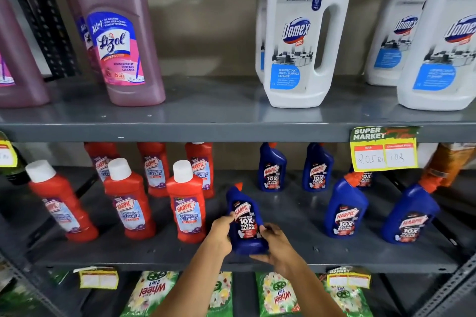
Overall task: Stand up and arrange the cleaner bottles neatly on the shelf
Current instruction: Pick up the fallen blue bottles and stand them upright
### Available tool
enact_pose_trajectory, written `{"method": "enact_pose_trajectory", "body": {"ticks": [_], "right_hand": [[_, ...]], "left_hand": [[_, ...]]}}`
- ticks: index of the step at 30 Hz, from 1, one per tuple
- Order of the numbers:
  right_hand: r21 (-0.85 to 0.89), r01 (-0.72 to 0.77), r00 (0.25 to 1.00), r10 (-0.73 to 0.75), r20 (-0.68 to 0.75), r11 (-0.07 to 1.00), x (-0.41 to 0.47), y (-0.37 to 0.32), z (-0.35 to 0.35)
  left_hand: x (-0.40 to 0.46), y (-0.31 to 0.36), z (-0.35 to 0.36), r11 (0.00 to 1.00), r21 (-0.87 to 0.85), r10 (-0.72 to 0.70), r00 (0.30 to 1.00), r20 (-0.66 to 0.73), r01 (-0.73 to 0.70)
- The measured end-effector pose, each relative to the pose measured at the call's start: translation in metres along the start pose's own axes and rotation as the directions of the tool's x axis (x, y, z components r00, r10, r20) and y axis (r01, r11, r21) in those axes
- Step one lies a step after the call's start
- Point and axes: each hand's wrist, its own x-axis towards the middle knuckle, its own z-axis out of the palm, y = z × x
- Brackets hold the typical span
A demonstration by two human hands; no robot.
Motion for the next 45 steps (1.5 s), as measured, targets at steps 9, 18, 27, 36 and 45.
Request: {"method": "enact_pose_trajectory", "body": {"ticks": [9, 18, 27, 36, 45], "right_hand": [[0.382, 0.138, 0.949, -0.232, 0.213, 0.914, -0.012, -0.024, -0.019], [0.393, 0.140, 0.941, -0.245, 0.233, 0.909, -0.020, -0.008, -0.020], [0.170, 0.279, 0.940, -0.305, 0.154, 0.945, -0.003, -0.027, -0.045], [-0.026, 0.446, 0.895, -0.447, 0.003, 0.894, 0.026, -0.027, -0.076], [-0.153, 0.448, 0.886, -0.460, -0.053, 0.881, 0.033, -0.024, -0.083]], "left_hand": [[-0.021, 0.026, 0.002, 0.968, -0.154, 0.248, 0.867, 0.432, -0.200], [-0.019, 0.012, -0.011, 0.966, -0.132, 0.258, 0.815, 0.519, -0.221], [-0.012, 0.032, 0.012, 0.866, 0.252, 0.263, 0.821, 0.508, -0.433], [0.009, 0.007, 0.055, 0.597, 0.501, 0.412, 0.776, 0.479, -0.626], [0.019, -0.012, 0.059, 0.594, 0.539, 0.389, 0.800, 0.457, -0.597]]}}
